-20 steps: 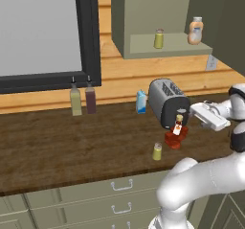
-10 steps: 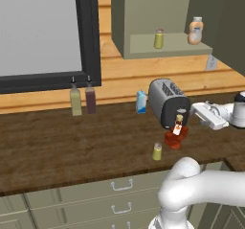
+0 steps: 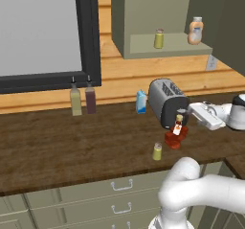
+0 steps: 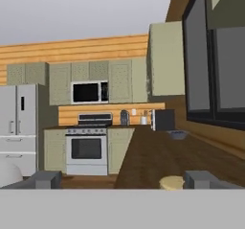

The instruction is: Put the shaker and condiment bottle from the counter next to their counterparts in the cabinet.

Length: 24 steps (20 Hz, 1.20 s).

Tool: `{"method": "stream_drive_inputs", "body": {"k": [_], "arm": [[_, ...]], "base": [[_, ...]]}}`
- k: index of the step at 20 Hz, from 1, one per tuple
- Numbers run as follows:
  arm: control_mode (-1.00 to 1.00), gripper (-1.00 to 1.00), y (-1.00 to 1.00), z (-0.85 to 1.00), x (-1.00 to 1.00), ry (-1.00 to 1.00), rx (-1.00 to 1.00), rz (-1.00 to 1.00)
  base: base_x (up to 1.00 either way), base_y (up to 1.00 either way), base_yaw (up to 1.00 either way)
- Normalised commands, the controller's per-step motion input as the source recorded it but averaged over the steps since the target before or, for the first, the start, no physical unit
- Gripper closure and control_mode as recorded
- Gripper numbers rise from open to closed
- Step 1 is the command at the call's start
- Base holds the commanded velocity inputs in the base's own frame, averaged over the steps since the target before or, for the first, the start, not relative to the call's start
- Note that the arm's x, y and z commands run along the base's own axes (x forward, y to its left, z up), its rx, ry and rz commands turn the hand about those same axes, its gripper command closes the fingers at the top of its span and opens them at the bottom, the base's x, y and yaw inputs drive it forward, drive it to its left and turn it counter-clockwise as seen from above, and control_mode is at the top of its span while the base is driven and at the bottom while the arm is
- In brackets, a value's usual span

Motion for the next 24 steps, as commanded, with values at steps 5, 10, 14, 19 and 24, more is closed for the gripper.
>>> {"method": "stream_drive_inputs", "body": {"k": [5,10,14,19,24], "arm": [[-1.0,-1.0,0.43,0.0,0.0,0.0,0.0,0.0],[-1.0,-1.0,0.16,0.0,0.0,0.0,0.0,0.0],[-1.0,-1.0,0.0,0.0,0.0,0.0,0.0,0.0],[-1.0,-1.0,0.0,0.02,0.0,0.0,0.0,-0.01],[-1.0,-1.0,-0.01,0.11,0.0,0.0,0.0,-0.11]], "base": [[0.0,0.0,0.0],[0.0,0.0,0.0],[0.0,0.0,0.0],[0.0,0.0,0.0],[0.0,0.0,0.0]]}}
